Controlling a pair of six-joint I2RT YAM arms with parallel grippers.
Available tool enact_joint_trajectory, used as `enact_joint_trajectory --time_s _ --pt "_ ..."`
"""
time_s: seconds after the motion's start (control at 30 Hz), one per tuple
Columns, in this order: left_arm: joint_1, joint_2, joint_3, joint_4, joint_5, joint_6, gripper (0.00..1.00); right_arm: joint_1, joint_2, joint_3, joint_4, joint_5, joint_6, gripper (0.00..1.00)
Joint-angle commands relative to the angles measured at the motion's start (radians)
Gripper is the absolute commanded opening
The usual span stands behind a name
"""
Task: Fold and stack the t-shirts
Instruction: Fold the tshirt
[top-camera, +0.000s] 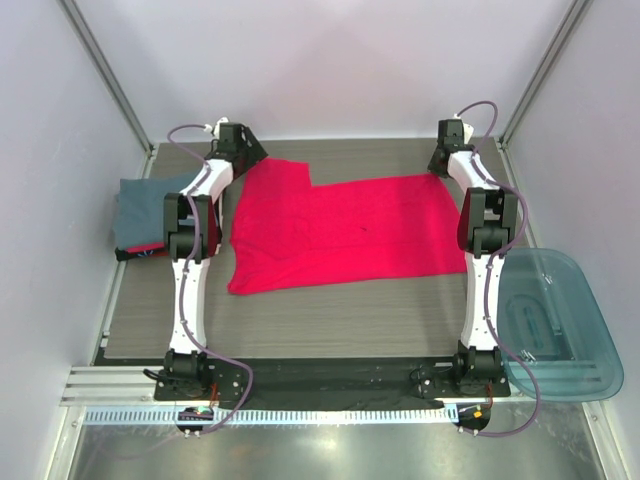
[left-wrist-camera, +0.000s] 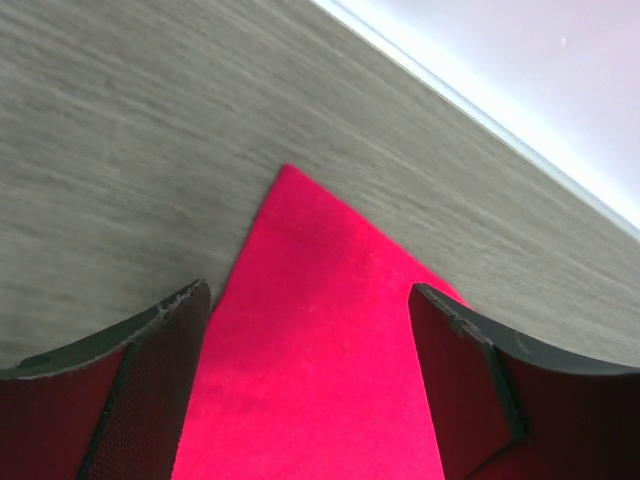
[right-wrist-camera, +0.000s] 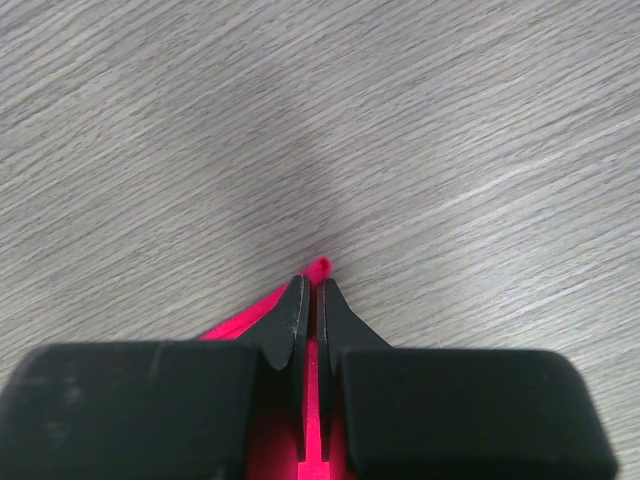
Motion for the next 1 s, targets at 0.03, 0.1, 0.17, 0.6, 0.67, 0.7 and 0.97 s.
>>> enact_joint_trajectory --time_s 0.03,0.1,0.17,0.6,0.67,0.7,0.97 --pt "0.004 0.040 0.125 -0.071 -0.033 0.004 0.79 0.004 -0.012 -0.007 -0.018 0.009 -0.003 0.02" --pt "0.002 0.057 0.144 -0.107 -0.046 0.010 0.77 0.002 -0.015 -0.011 -0.017 0.007 -0.003 0.02" --pt "-0.001 0.065 0.156 -0.119 -0.032 0.007 0.73 0.002 -0.009 -0.008 -0.017 -0.005 0.000 0.02" --pt "-0.016 0.125 0.251 -0.174 0.028 -0.011 0.52 -0.001 -0.012 -0.017 -0.017 -0.045 0.012 0.02" --pt "-0.016 0.131 0.253 -0.174 0.033 -0.017 0.47 -0.003 -0.012 -0.018 -0.017 -0.047 0.015 0.02" --pt "-0.015 0.131 0.253 -0.174 0.036 -0.017 0.43 -0.004 -0.013 -0.018 -0.015 -0.050 0.015 0.02" --pt "-0.001 0.129 0.259 -0.113 0.037 -0.020 0.00 -0.009 -0.019 -0.020 -0.015 -0.074 0.020 0.01"
